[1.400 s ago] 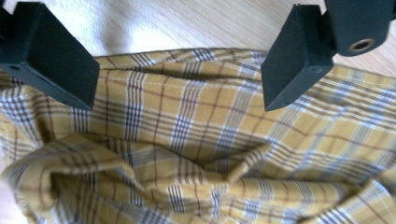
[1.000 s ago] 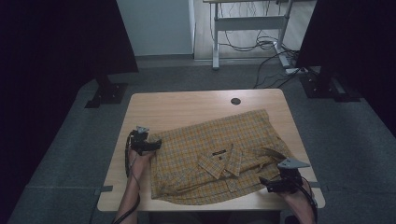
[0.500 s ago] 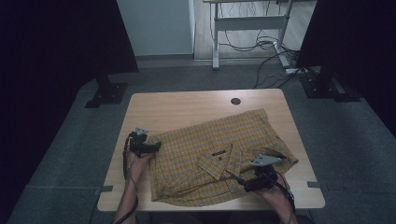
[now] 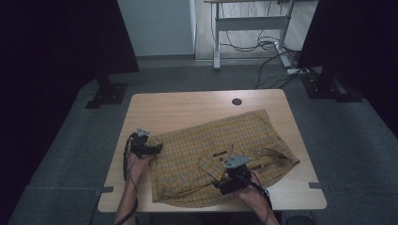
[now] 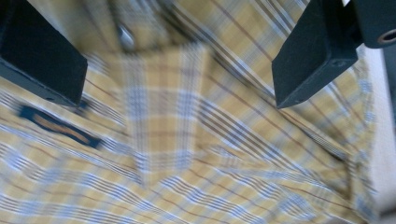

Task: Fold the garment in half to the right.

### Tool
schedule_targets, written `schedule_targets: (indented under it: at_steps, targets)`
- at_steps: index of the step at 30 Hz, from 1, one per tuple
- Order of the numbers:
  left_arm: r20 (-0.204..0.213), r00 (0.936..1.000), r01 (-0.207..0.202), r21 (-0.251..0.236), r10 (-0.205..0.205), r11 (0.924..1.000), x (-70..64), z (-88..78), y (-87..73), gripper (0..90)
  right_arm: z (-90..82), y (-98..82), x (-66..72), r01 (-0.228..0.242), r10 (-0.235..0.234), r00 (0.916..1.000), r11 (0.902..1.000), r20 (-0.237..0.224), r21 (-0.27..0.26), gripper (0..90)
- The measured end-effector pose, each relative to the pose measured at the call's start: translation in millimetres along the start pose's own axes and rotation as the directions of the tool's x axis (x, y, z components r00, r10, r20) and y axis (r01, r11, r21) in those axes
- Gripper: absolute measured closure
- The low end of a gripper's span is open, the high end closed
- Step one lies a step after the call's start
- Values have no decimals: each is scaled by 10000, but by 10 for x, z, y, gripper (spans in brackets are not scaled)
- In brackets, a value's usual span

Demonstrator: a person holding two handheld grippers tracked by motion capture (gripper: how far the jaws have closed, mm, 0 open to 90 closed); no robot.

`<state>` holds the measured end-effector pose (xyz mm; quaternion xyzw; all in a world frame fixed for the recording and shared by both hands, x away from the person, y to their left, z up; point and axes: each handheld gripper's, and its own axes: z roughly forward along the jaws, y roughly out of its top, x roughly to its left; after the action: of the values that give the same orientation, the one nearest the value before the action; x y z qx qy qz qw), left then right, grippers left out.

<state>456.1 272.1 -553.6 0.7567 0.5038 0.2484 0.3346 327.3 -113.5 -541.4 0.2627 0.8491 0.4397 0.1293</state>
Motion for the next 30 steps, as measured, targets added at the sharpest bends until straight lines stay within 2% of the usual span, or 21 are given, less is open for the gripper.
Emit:
schedule_targets:
  at_steps: [4, 10, 19, 30]
  targets:
    - [1, 10000, 13, -12, -13, 10000, -1, 1, 0, 103, 155, 91, 132, 300, -296, 9989, 9995, -359, 103, 30]
    - [27, 10000, -2, -20, 2, 10000, 0, -1, -1, 106, 410, 224, 376, 760, -738, 9914, 9970, -1079, 169, 25]
    - [107, 9999, -82, -3, 83, 10000, 3, -6, -4, 106, 721, 385, 755, 1437, -1370, 9679, 9895, -2109, 168, 25]
    - [154, 9998, -110, -53, 111, 9999, -1, -10, -7, 119, 1046, 482, 1028, 1998, -1888, 9484, 9797, -2545, 177, 56]
